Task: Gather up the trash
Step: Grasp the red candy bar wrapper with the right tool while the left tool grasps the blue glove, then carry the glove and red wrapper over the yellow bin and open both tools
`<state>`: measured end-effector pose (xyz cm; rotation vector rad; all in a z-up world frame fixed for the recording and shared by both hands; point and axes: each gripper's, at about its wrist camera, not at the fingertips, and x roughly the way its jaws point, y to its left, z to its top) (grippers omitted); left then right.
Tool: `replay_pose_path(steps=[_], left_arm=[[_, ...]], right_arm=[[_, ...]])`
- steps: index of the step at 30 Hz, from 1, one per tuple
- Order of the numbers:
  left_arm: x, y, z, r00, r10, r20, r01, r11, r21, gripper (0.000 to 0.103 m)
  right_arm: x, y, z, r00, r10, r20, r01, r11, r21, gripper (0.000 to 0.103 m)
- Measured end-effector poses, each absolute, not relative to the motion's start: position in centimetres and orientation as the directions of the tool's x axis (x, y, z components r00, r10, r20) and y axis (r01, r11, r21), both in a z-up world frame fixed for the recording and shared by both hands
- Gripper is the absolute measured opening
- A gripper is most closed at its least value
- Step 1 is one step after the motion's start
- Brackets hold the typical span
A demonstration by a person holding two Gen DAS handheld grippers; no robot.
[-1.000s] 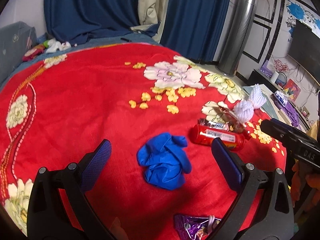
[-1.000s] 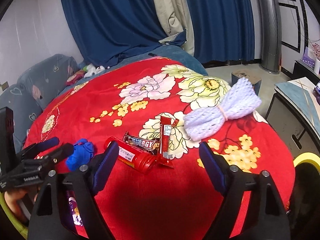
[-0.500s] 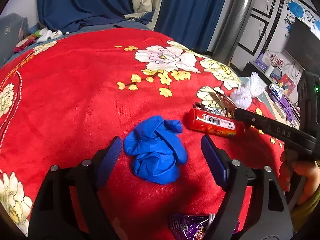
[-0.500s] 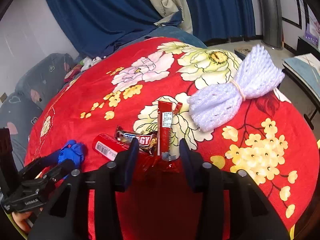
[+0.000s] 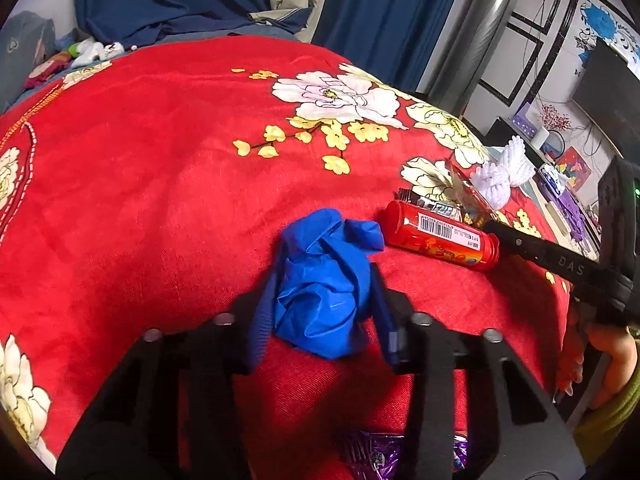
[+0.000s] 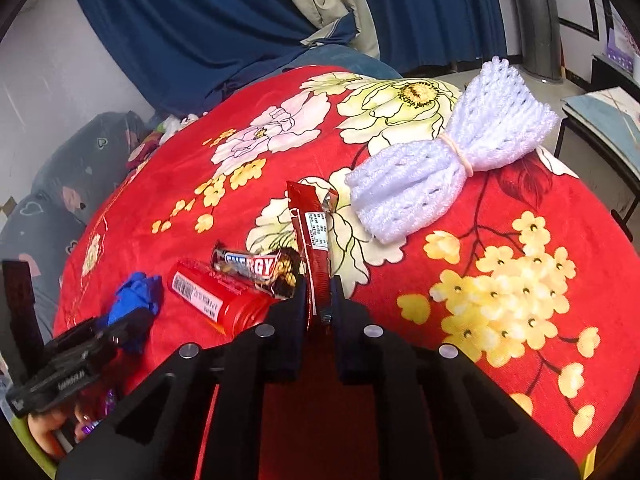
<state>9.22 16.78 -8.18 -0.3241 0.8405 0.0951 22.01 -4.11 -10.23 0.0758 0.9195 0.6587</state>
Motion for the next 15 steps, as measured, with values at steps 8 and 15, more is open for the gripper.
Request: replay_pose_path(steps=[8,15], left_arm=[[9.2,16.6,-8.0,0.671,-0.058,-0.739,-0.193,0.949,-0.25,0.015],[8.5,17.2,-6.3,0.724,-0.052,-0.688,-0.19,0.944,-0.27,0.013]], right_arm=[[20.5,-5.0,-10.2,0.44,0.554,-0.707,-0.499,0.805,0.32,0.011],[18.9,-6.7,-9.8,0.448,0.571,-0.688,-0.493,0.8,0.343,0.011]])
